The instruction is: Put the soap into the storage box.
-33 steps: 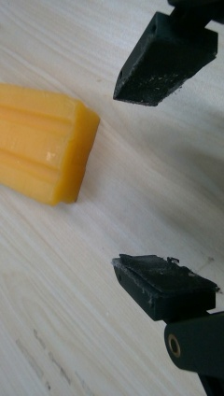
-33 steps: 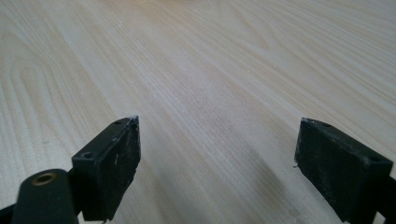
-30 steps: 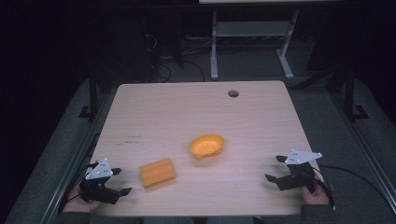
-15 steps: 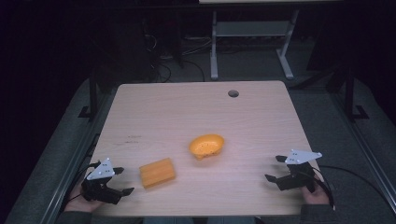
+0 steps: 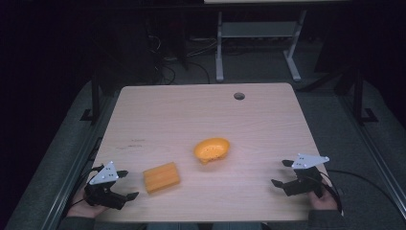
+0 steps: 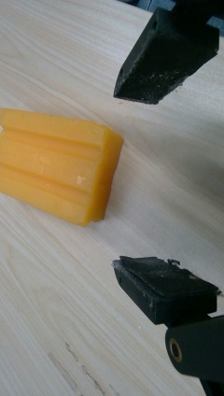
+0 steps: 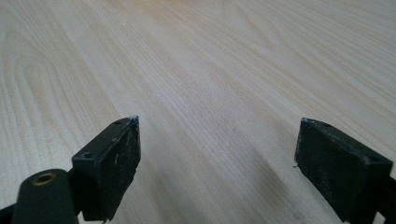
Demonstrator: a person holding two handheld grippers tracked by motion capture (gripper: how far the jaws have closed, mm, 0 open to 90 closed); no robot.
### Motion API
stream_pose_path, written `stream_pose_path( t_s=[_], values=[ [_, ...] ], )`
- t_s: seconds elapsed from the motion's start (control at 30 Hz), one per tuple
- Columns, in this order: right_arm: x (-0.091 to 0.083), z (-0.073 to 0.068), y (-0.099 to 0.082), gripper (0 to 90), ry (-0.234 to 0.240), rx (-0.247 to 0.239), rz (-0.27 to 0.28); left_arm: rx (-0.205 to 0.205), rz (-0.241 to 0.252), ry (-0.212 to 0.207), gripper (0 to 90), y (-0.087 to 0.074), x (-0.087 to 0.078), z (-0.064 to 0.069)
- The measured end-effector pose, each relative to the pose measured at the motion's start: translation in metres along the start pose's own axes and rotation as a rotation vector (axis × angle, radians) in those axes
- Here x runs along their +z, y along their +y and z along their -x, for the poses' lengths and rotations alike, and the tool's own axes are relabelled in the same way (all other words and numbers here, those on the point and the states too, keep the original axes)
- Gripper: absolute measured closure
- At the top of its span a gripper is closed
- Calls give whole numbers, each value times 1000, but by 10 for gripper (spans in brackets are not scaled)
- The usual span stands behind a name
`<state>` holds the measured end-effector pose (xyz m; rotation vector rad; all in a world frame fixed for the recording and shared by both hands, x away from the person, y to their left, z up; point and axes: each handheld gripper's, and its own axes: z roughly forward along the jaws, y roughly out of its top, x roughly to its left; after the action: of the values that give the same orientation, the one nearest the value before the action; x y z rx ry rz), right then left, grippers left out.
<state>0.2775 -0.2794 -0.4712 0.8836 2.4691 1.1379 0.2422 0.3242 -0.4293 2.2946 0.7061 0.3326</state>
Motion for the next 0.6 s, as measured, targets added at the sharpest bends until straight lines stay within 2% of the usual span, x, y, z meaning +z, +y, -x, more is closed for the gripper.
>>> stream_pose_path(
  t_s=[0.6],
  values=[
    [1, 0, 1, 137, 3, -1, -3, 23, -11, -1, 142, 9, 4, 1]
  ],
)
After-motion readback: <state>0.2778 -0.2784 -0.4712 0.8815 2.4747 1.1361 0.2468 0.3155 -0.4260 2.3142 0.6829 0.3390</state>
